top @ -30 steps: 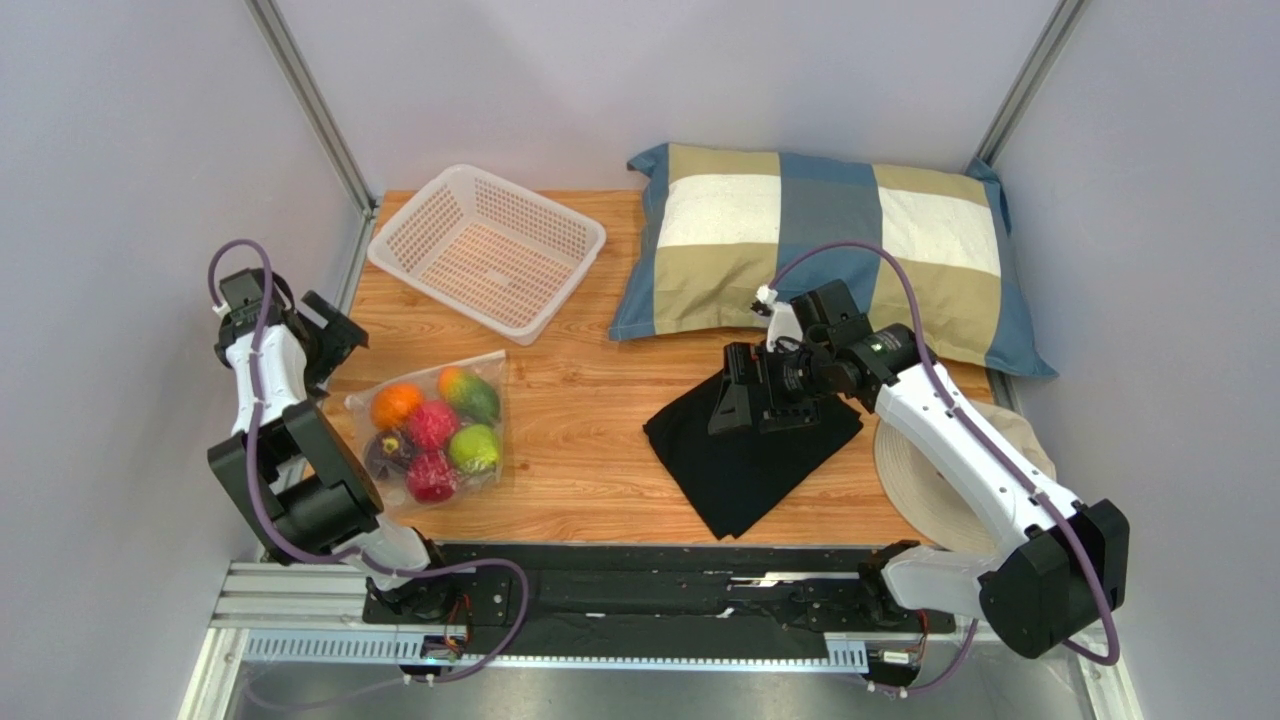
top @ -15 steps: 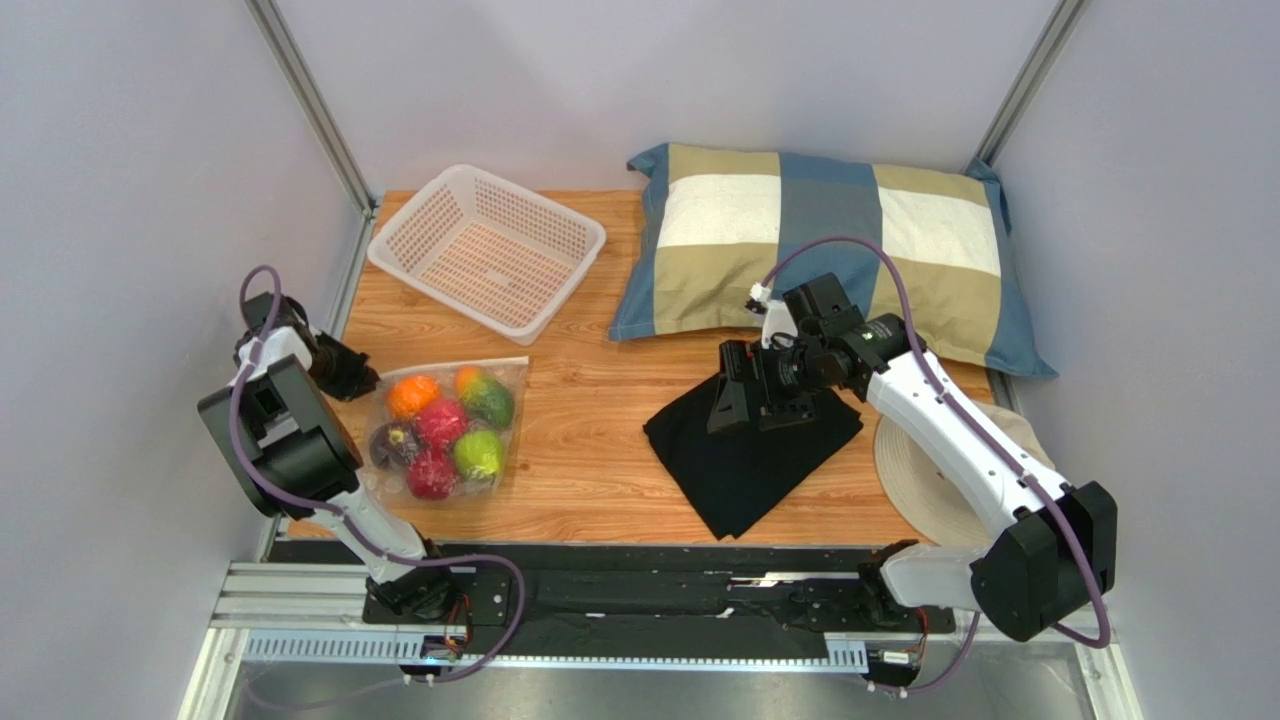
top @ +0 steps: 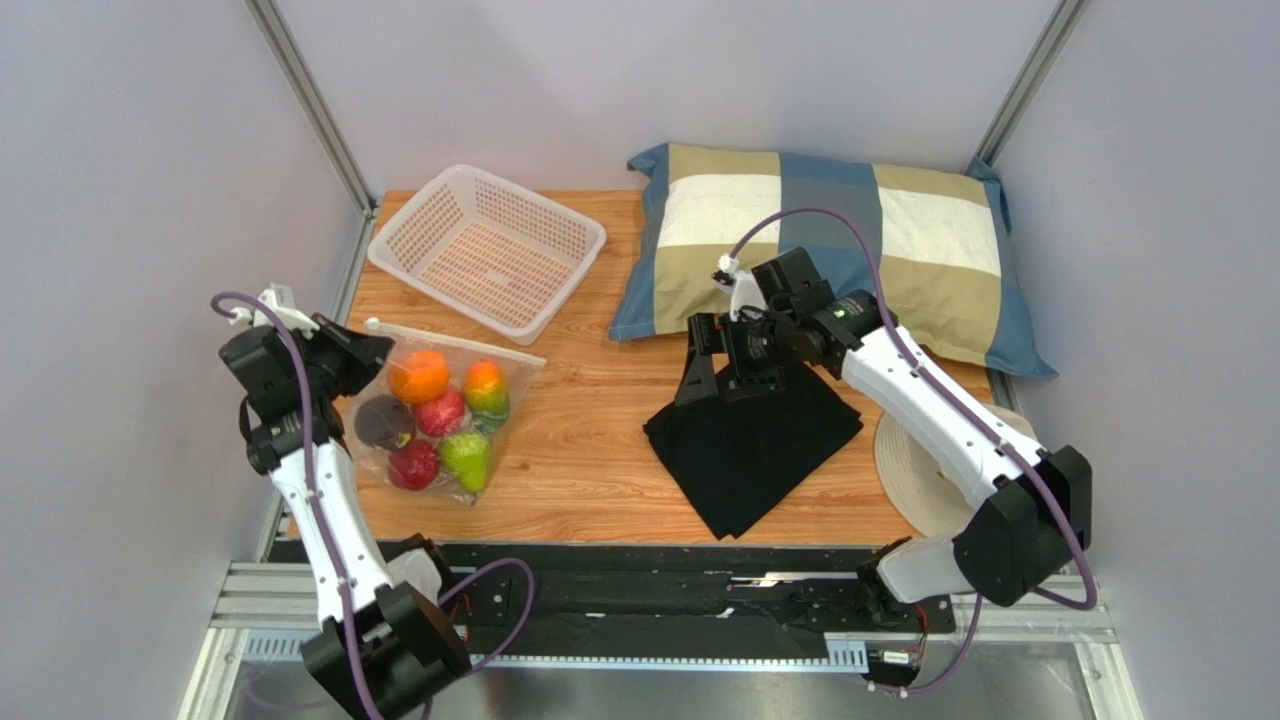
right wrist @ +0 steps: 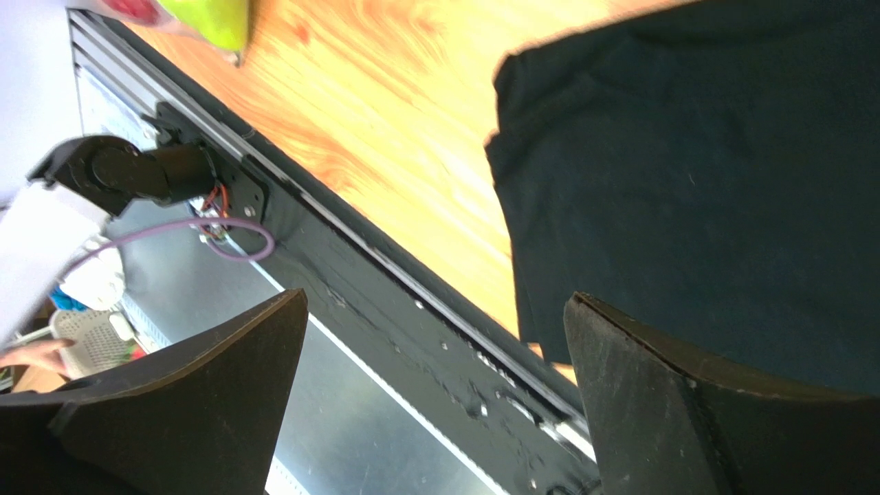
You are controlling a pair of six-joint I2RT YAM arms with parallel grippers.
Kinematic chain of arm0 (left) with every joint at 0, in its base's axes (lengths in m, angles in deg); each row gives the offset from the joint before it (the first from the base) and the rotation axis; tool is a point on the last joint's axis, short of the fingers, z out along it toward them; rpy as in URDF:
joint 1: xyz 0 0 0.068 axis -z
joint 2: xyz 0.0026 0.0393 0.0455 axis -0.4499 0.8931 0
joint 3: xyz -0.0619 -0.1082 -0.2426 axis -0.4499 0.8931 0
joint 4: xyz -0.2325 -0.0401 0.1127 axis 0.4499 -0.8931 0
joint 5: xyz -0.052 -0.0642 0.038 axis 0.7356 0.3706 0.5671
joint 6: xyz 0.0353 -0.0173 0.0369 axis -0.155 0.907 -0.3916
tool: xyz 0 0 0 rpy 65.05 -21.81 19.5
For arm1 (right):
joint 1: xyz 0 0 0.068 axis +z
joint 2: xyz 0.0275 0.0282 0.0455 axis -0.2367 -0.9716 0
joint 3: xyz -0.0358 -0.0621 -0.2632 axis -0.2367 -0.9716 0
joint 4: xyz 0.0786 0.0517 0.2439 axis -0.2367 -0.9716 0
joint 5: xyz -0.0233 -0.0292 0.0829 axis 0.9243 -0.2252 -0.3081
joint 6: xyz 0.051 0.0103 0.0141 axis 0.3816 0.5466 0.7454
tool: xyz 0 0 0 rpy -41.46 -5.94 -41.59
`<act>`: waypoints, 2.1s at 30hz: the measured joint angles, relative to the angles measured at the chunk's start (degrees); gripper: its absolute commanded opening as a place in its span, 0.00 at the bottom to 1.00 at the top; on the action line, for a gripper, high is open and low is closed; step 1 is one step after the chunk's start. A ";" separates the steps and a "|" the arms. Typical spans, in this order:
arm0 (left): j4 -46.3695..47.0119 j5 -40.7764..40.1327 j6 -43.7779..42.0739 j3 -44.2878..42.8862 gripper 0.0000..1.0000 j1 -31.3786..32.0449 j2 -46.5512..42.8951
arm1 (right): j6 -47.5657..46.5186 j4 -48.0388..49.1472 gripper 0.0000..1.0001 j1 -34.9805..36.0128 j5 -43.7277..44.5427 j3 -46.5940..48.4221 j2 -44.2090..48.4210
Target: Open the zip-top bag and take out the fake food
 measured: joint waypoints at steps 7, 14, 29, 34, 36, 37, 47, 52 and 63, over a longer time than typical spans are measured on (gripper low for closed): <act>0.59 12.52 -3.85 3.06 0.00 4.76 -7.50 | 2.36 9.55 1.00 5.68 -0.66 4.66 -6.14; 1.01 20.28 -6.16 3.02 0.00 12.74 -8.50 | -1.16 20.59 0.99 12.94 -3.87 15.21 -14.80; 3.39 25.18 -3.74 3.06 0.00 17.64 -10.08 | -3.48 28.74 0.54 19.37 -5.25 31.63 -31.85; 3.85 25.57 -3.23 3.17 0.00 17.68 -10.10 | -2.27 29.92 0.38 19.61 -6.91 32.15 -32.79; 4.55 25.62 -2.95 3.56 0.00 17.70 -10.12 | -1.51 30.14 0.30 19.76 -7.52 32.15 -32.96; 4.87 25.64 -2.73 3.78 0.00 17.73 -10.10 | -1.27 30.36 0.13 19.85 -7.85 32.17 -32.98; 3.45 23.96 -3.65 3.58 0.00 17.88 -9.01 | -0.33 27.74 0.00 19.02 -12.46 36.04 -35.21; 0.04 21.68 -6.49 2.97 0.00 18.03 -8.15 | 0.46 27.65 0.00 16.68 -16.52 35.04 -34.88; 3.32 27.15 -6.12 3.06 0.51 18.03 -7.21 | 0.90 27.17 0.00 16.22 -24.22 35.12 -34.88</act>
